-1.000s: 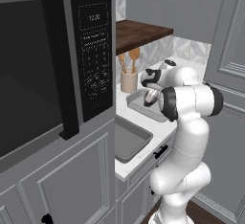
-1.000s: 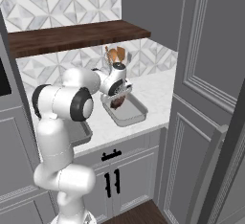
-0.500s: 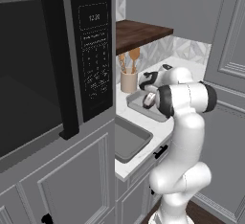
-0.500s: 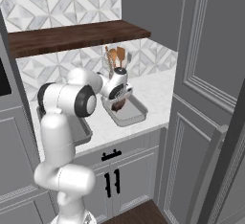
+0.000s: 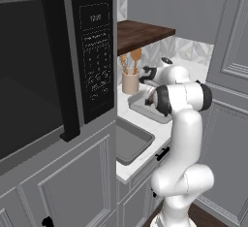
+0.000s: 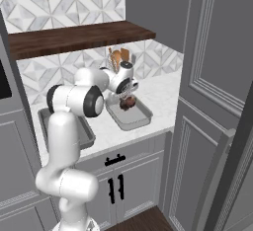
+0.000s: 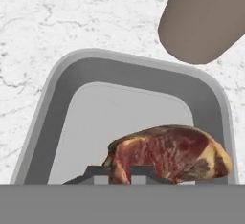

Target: Place one lemon and one steak in each tupperware on the nearby counter, to pack two identical lunches.

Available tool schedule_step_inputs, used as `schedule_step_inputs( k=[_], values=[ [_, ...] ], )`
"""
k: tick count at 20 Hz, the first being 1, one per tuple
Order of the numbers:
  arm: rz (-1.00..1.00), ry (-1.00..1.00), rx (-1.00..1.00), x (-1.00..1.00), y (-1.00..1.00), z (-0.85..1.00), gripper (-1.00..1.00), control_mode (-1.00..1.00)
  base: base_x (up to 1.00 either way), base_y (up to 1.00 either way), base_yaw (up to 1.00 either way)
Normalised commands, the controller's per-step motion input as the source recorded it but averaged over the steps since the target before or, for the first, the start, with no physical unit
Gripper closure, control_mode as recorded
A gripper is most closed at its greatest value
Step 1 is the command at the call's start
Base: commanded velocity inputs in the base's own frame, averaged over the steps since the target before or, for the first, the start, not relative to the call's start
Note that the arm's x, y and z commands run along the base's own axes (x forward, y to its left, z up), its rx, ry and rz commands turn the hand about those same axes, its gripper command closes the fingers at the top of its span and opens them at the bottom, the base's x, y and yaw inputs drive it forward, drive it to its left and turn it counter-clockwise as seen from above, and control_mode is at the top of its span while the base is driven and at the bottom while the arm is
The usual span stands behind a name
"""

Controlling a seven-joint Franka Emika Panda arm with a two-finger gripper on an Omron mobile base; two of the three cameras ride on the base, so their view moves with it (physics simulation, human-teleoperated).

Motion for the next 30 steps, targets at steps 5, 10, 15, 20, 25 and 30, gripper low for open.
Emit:
schedule_step_inputs(
  k=[5,10,15,20,25,30],
  values=[
    [0.0,0.0,0.0,0.0,0.0,0.0,1.0,-1.0,0.0,0.0,0.0],
    [0.0,0.0,0.0,0.0,0.0,0.0,-1.0,-1.0,0.0,0.0,0.0],
    [0.0,0.0,0.0,-0.36,0.02,0.05,-1.0,-1.0,0.0,0.0,0.0],
    [0.0,-0.01,0.0,-1.0,0.0,0.11,-1.0,-1.0,0.0,0.0,0.0],
    [0.0,0.0,-0.02,-1.0,0.23,0.09,-1.0,-1.0,0.0,0.0,0.0],
    [-0.11,0.0,-0.01,-1.0,0.35,0.23,-1.0,-1.0,0.0,0.0,0.0]
  ],
)
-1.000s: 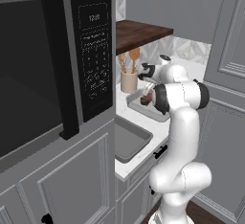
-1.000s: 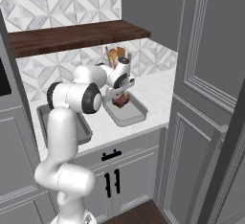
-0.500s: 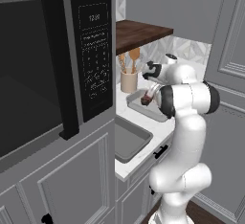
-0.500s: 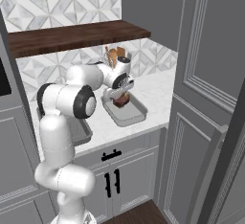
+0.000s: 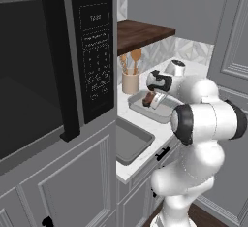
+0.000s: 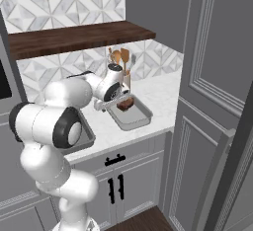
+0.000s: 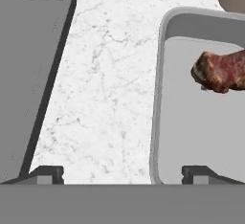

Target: Place one lemon and one steak in each tupperware on the nearby counter, to pack two identical lunches.

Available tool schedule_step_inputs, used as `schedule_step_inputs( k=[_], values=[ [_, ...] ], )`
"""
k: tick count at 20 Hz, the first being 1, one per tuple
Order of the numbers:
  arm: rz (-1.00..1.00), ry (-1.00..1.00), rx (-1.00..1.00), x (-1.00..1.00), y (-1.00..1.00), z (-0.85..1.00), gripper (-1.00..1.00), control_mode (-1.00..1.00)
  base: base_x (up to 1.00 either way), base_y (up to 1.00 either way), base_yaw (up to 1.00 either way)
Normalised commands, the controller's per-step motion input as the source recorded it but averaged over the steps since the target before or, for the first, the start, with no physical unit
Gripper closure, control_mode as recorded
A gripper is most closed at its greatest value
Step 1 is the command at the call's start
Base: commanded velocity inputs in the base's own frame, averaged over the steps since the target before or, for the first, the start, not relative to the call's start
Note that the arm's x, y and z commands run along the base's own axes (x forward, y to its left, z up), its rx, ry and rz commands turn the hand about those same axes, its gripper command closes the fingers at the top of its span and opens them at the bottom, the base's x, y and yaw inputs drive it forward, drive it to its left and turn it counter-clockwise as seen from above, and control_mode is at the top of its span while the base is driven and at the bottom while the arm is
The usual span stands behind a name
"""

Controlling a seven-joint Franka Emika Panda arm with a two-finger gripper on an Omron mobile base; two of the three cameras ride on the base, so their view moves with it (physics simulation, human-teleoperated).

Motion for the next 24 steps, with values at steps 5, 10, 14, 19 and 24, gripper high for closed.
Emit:
schedule_step_inputs(
  k=[5,10,14,19,24],
  values=[
    [-0.22,0.0,0.0,-0.97,0.28,0.74,-1.0,-1.0,0.0,0.0,0.0],
    [-0.14,0.0,0.0,-0.93,0.15,1.0,-1.0,-1.0,0.0,0.0,0.0],
    [-0.05,-0.15,0.0,-1.0,0.06,0.46,-1.0,-1.0,0.0,0.0,0.0],
    [-0.07,-0.1,0.0,-1.0,0.0,0.0,-1.0,-1.0,0.0,0.0,0.0],
    [-0.05,0.01,0.0,-1.0,0.0,-0.06,-1.0,-1.0,0.0,0.0,0.0]
  ],
)
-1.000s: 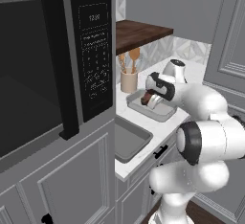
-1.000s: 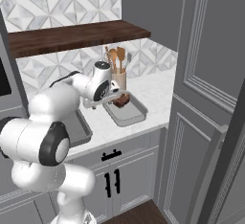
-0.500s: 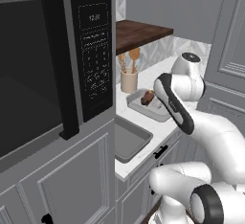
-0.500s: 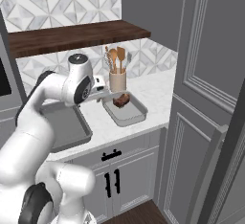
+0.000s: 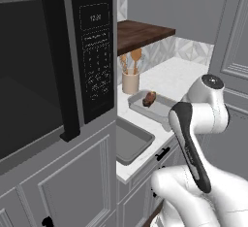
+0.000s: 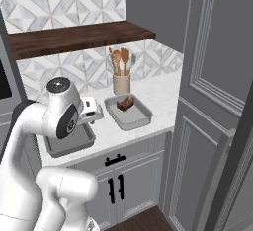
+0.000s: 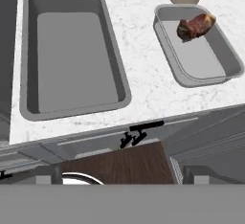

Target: Place one lemon and one steak in each tupperware on the nearby counter, to pack two identical lunches.

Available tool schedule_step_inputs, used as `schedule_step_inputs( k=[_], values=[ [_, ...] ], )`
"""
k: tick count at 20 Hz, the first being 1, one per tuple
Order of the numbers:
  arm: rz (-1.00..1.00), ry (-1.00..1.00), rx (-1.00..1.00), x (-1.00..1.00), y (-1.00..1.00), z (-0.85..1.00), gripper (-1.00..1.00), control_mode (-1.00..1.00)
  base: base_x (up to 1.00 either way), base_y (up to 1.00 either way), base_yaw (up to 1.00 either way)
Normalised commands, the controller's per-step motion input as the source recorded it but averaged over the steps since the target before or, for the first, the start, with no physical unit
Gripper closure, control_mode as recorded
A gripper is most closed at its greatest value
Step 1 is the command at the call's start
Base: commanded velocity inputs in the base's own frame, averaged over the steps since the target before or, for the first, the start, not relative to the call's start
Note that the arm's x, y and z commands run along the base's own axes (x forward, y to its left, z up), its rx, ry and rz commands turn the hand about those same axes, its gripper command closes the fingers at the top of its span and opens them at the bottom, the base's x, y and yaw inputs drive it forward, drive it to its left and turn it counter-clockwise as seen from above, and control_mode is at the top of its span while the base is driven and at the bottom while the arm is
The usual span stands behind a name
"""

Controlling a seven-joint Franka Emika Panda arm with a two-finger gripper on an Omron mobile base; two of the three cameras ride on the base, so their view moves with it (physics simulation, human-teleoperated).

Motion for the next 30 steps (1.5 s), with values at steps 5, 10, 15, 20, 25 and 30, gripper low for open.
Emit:
schedule_step_inputs(
  k=[5,10,15,20,25,30],
  values=[
    [0.0,0.14,0.0,-0.98,0.0,0.28,-1.0,-1.0,0.0,0.0,0.0],
    [-0.03,0.08,0.0,-1.0,0.0,0.87,-1.0,-1.0,0.0,0.0,0.0],
    [0.0,-0.03,0.0,-0.5,0.0,0.13,-1.0,-1.0,0.0,0.0,0.0],
    [0.0,0.0,0.0,0.0,0.0,0.0,-1.0,-1.0,0.0,0.0,0.0],
    [0.0,0.0,0.0,0.0,0.0,0.0,-1.0,1.0,-0.85,0.15,0.0],
    [0.0,0.0,0.0,0.0,0.0,0.0,-1.0,1.0,-1.0,0.3,0.0]
  ],
)
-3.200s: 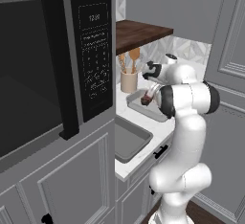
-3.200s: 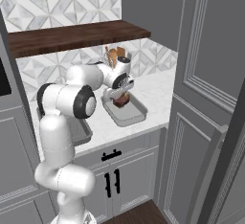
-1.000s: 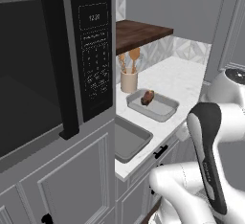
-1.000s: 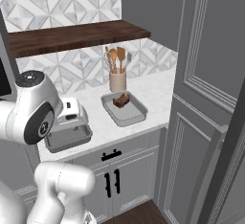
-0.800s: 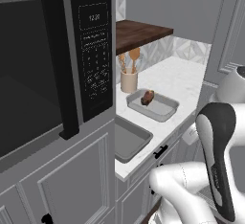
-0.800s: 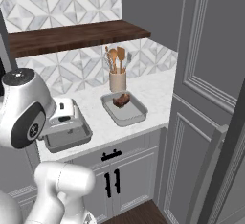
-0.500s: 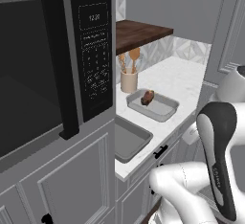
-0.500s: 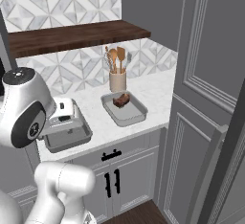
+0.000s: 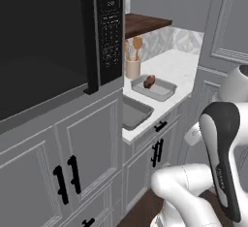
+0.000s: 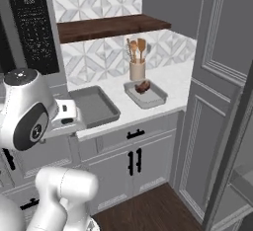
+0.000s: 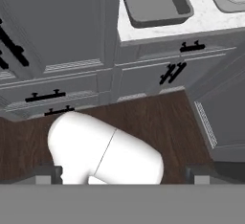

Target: Place one lemon and one steak in each tupperware on the nearby counter, to pack two identical lunches.

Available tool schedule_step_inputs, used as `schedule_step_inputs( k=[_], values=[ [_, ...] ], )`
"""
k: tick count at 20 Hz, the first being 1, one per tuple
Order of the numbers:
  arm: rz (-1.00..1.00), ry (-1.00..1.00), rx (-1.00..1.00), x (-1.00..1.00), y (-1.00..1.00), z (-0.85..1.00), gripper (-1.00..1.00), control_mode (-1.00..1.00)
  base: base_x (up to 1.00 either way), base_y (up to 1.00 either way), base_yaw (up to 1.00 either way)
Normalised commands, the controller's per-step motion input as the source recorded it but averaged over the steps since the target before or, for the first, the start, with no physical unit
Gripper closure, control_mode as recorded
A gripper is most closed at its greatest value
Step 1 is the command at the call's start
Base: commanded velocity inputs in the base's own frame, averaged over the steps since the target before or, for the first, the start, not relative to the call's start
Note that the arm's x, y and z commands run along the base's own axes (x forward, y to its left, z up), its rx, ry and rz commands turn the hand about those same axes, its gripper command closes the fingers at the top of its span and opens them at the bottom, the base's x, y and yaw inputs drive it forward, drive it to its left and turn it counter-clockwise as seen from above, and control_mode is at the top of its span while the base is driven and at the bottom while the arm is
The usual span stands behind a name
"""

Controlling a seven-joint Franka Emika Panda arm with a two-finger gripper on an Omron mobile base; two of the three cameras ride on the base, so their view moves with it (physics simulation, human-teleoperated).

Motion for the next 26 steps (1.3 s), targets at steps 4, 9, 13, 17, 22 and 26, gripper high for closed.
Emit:
schedule_step_inputs(
  k=[4,9,13,17,22,26],
  values=[
    [0.0,0.0,0.0,0.0,0.0,0.0,-1.0,1.0,-1.0,0.12,0.0],
    [0.0,0.0,0.0,0.0,0.0,0.0,-1.0,1.0,-0.92,-0.14,-0.33],
    [0.0,0.0,0.0,0.0,0.0,0.0,-1.0,1.0,-0.37,-0.34,-0.68],
    [0.0,0.0,0.0,0.0,0.0,0.0,-1.0,1.0,-0.16,-0.57,-0.68],
    [0.0,0.0,0.0,0.0,0.0,0.0,-1.0,1.0,0.01,-0.91,-0.62],
    [0.0,0.0,0.0,0.0,0.0,0.0,-1.0,1.0,0.66,-0.56,-0.59]
  ],
)
